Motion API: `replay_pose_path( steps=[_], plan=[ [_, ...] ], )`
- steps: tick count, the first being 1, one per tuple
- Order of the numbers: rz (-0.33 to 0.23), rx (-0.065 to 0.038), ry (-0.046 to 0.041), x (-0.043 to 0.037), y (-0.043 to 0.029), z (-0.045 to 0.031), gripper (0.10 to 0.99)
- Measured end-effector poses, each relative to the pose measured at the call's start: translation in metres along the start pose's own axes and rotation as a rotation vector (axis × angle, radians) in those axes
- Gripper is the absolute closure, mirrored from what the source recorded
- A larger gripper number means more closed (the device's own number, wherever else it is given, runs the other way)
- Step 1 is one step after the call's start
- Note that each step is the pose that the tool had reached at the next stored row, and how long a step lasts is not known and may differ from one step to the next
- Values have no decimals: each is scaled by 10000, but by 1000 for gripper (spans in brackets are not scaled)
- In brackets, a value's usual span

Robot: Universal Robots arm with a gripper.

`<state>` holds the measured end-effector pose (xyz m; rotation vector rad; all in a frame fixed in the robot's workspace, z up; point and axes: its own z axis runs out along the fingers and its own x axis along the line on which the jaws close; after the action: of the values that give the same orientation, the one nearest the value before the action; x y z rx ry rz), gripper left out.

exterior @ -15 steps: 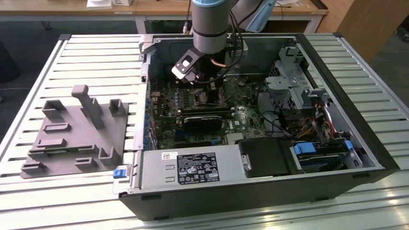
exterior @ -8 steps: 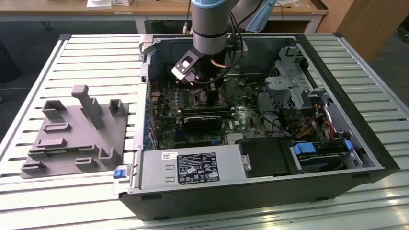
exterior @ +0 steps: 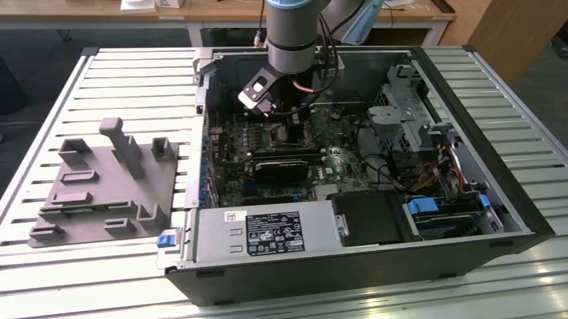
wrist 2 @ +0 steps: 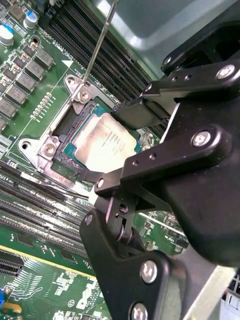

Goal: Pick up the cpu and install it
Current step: 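Place the cpu into insertion slot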

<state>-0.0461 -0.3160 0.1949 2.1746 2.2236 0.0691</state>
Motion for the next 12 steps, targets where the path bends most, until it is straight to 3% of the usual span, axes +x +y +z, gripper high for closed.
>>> replay_pose_path(
  steps=[2,3,12],
  plan=[
    [-7,2,-3,0,0,-1,498],
    [-20,1,0,0,0,-3,553],
    [-500,6,-31,-3,-7,-14,553]
  ],
)
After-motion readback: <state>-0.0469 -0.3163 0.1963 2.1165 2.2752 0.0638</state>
